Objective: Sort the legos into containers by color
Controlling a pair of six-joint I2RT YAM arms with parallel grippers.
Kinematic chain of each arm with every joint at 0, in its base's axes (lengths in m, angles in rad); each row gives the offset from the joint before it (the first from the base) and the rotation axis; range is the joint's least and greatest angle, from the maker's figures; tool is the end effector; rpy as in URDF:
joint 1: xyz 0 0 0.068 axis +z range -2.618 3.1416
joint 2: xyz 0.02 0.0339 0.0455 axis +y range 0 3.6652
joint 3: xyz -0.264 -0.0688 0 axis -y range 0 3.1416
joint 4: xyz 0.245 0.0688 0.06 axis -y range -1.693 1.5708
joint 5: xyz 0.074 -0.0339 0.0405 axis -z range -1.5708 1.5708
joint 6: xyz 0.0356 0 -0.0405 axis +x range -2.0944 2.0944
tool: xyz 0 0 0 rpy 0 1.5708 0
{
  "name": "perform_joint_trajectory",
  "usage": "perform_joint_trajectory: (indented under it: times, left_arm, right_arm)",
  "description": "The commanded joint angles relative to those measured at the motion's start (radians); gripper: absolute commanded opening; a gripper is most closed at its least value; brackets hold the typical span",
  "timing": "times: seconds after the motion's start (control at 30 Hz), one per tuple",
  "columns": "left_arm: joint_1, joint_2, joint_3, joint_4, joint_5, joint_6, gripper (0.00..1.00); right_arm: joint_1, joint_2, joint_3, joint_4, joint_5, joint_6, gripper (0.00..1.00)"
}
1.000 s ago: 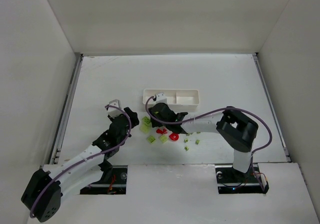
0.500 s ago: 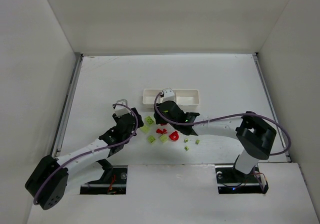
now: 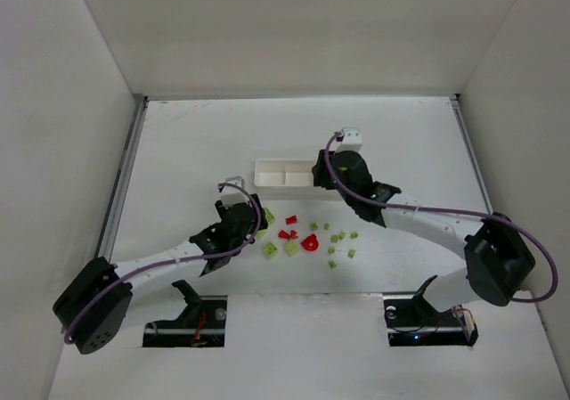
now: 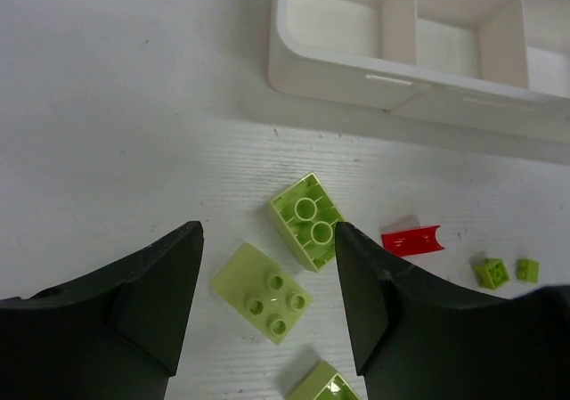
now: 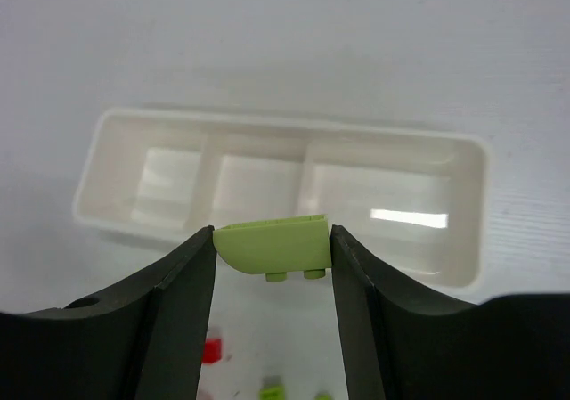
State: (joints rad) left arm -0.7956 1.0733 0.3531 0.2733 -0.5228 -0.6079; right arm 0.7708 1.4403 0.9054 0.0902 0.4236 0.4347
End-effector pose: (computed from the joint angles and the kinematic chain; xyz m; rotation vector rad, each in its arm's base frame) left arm 0.1613 -0.1392 0.1837 -0.1441 1.9701 -0.3938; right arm 0.2420 0.2146 0.2562 -0.0660 1.9901 0.3565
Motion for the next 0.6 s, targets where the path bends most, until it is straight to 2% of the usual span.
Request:
perform_joint_trajectory:
  times: [0.0,0.33,0.43,0.57]
  left_arm:
    - [-0.024,0.046,0.064,0.030,-0.011,0.020,0.58]
    - [-0.075,0.157,0.115,0.026,-0.060,0.048,0.60]
    - [-0.086,0.198,0.135,0.023,-0.060,0.059,0.61]
    - [-0.089,0.234,0.150,0.023,-0.060,0.062,0.62]
  right_arm:
    - [-0.084,-0.012,-0.007,0.036,0.017,-0.033,0.41]
    - [-0.172,0.080,-0.002,0.071,0.012,-0.059,0.43]
    - [-0.172,0.094,-0.002,0.089,0.012,-0.065,0.50]
    - [-0.167,0.078,-0.020,0.111,0.009,-0.068,0.70]
